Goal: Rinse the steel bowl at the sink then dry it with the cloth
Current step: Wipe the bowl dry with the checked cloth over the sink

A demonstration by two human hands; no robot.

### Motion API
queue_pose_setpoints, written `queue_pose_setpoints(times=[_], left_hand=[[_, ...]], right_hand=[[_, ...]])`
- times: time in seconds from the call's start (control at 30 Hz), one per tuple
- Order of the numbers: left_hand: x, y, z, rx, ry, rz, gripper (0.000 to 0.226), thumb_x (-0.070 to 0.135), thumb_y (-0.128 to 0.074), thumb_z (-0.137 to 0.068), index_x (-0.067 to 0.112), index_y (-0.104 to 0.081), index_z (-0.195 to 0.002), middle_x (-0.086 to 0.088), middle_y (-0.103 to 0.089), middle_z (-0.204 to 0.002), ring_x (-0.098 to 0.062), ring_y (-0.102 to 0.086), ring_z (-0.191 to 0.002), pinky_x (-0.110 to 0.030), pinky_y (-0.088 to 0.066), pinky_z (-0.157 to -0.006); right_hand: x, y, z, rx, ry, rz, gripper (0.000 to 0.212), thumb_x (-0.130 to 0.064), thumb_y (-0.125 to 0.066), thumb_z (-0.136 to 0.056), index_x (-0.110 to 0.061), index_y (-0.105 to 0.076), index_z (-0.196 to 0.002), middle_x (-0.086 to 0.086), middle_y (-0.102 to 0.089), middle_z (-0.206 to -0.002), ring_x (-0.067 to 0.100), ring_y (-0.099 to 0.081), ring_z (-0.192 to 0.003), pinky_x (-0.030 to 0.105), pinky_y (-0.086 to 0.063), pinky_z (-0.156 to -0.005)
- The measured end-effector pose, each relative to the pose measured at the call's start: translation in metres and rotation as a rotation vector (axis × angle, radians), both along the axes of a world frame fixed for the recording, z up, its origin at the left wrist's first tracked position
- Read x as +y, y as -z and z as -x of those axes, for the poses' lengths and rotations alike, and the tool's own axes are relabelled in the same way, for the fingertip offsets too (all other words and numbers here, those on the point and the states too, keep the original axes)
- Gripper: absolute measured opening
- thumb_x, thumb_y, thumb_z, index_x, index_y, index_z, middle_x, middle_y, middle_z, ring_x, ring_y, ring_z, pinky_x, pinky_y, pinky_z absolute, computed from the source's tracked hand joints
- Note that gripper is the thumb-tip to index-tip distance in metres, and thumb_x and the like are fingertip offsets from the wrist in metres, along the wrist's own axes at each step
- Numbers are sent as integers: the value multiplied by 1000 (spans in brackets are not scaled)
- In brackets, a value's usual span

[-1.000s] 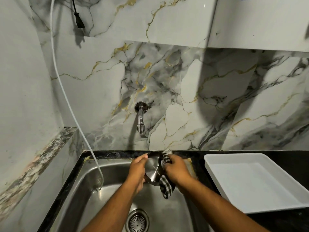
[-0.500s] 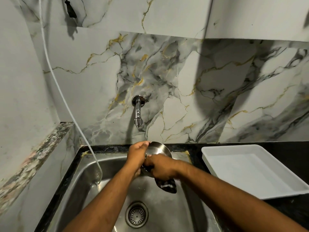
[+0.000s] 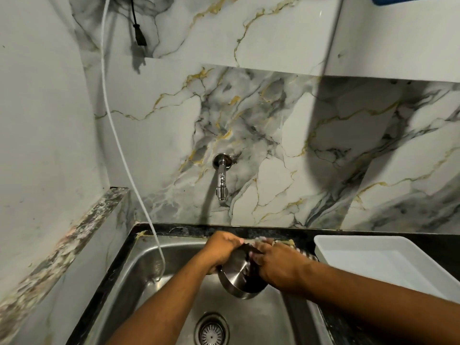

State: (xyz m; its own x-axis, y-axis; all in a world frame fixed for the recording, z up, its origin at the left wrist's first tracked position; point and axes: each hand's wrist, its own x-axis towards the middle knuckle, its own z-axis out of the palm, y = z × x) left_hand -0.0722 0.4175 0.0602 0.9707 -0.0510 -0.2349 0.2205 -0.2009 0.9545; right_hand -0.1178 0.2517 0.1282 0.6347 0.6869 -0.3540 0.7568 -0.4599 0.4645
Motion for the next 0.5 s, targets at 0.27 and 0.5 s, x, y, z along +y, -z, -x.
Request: queue_pose_setpoints(times=[0.27,0.5], left_hand=[[1,-17,-7,17,33,63,21,21,-59,-94,12,-78,-91,-11,-79,-86,-25,-74,-85,-38,-59,-82],[-15,-14,-8,-96,-37,-156,22,19,-65,-90,27,-74,-71,5,-75,-79,-14,-70,-85,-28,-56,-81]], right_hand=[[-19,21,-25,-114,-133,-50,53,-16,-34,-103,-3,-16,-151,17,-9,-162,39,-1,-148,51,0,-118],[14,41,-4,-104,140,68,60,-22,-47,-99,-2,-24,-150,22,-14,-160,38,-7,-148,52,-6,-121]])
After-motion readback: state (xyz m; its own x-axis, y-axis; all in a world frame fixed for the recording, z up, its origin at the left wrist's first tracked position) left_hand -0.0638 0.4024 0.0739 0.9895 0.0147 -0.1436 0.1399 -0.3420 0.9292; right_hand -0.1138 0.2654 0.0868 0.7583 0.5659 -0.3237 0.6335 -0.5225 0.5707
